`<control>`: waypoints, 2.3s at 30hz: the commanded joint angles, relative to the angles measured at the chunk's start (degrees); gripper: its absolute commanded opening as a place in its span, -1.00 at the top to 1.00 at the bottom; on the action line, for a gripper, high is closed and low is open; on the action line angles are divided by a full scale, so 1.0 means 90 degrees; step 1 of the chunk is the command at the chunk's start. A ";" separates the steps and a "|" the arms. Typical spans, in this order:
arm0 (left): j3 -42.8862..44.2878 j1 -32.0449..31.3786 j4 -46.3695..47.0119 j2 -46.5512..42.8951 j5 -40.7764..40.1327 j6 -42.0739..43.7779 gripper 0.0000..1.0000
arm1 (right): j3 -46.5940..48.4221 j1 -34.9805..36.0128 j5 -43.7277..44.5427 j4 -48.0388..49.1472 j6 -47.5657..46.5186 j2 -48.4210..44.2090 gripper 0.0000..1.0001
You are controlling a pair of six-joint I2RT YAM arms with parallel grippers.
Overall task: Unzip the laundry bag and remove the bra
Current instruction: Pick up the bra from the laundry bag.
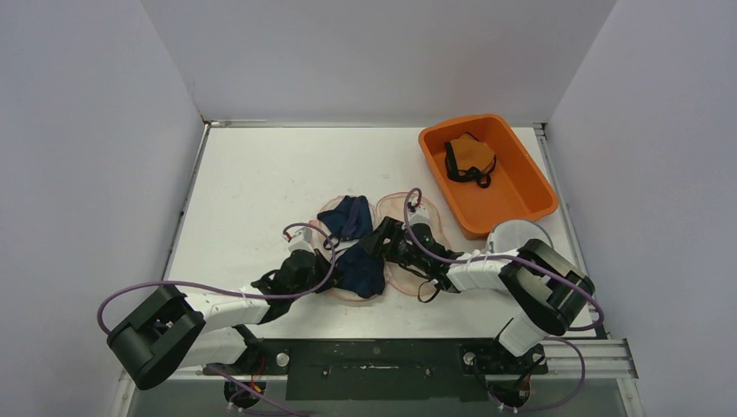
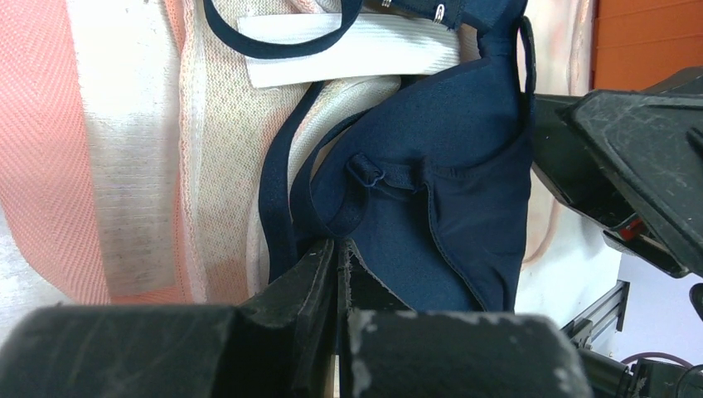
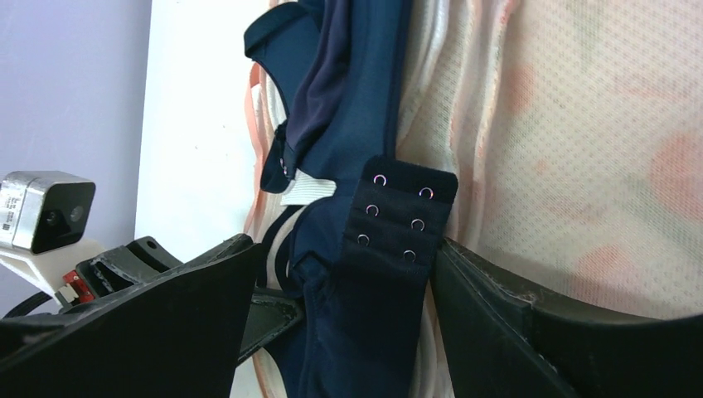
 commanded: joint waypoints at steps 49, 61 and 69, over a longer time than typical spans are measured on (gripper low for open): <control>0.0989 0.0732 -0.0815 -0.0126 0.0278 0.0664 0.55 | 0.1125 -0.0182 -0.0574 0.0715 0.0184 0.1371 -0.20; 0.0954 0.0733 -0.0648 0.0067 0.0486 0.0637 0.57 | 0.1169 -0.0182 -0.0747 0.1018 0.0385 0.1617 0.52; 0.0935 0.0734 -0.0933 -0.0349 0.0510 0.0611 0.57 | 0.1045 -0.0170 -0.0723 0.0682 -0.0094 0.1142 0.89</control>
